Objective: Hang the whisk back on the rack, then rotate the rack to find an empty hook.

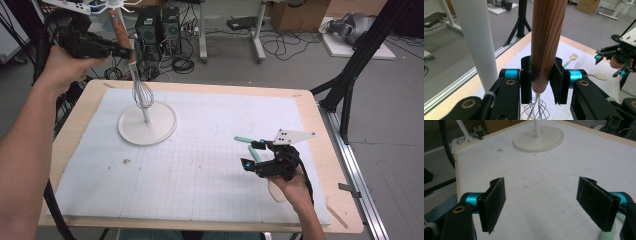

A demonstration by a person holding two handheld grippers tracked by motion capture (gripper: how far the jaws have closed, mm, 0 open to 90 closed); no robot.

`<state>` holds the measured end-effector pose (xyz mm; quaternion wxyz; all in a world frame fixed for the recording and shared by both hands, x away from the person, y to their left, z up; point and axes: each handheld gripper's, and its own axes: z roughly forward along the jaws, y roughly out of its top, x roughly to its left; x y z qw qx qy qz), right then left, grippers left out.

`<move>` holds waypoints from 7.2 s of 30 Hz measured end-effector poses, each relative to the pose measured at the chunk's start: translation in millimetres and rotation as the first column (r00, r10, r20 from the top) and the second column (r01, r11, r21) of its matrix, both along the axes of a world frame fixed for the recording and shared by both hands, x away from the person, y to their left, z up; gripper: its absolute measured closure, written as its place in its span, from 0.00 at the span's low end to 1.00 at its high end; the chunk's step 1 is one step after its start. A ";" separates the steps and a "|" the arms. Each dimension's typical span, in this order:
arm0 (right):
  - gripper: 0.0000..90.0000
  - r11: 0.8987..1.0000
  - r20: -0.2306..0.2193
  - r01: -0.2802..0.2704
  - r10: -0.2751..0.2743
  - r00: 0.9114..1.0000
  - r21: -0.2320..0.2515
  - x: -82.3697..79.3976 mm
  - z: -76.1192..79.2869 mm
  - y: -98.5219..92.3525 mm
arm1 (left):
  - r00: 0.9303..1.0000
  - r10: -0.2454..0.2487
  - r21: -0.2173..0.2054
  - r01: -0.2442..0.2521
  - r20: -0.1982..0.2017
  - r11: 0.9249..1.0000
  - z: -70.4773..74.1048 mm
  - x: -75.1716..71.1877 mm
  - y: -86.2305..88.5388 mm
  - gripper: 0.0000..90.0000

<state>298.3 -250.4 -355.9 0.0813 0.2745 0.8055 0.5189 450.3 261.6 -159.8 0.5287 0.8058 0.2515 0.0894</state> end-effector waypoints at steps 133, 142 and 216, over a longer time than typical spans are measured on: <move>0.23 0.999 -0.006 -0.044 0.044 0.999 0.019 2.6 -3.6 5.1 | 0.986 0.096 -0.150 -0.075 0.138 0.986 55.9 -28.2 32.1 0.99; 0.23 0.999 -0.008 -0.048 0.048 0.999 0.018 1.6 -3.1 5.8 | 0.985 0.102 -0.151 -0.080 0.142 0.985 56.2 -25.8 29.7 1.00; 0.23 0.998 0.000 -0.055 0.055 0.998 0.028 -0.7 -1.5 1.2 | 0.987 0.069 -0.135 -0.049 0.147 0.990 59.5 -25.6 18.1 0.99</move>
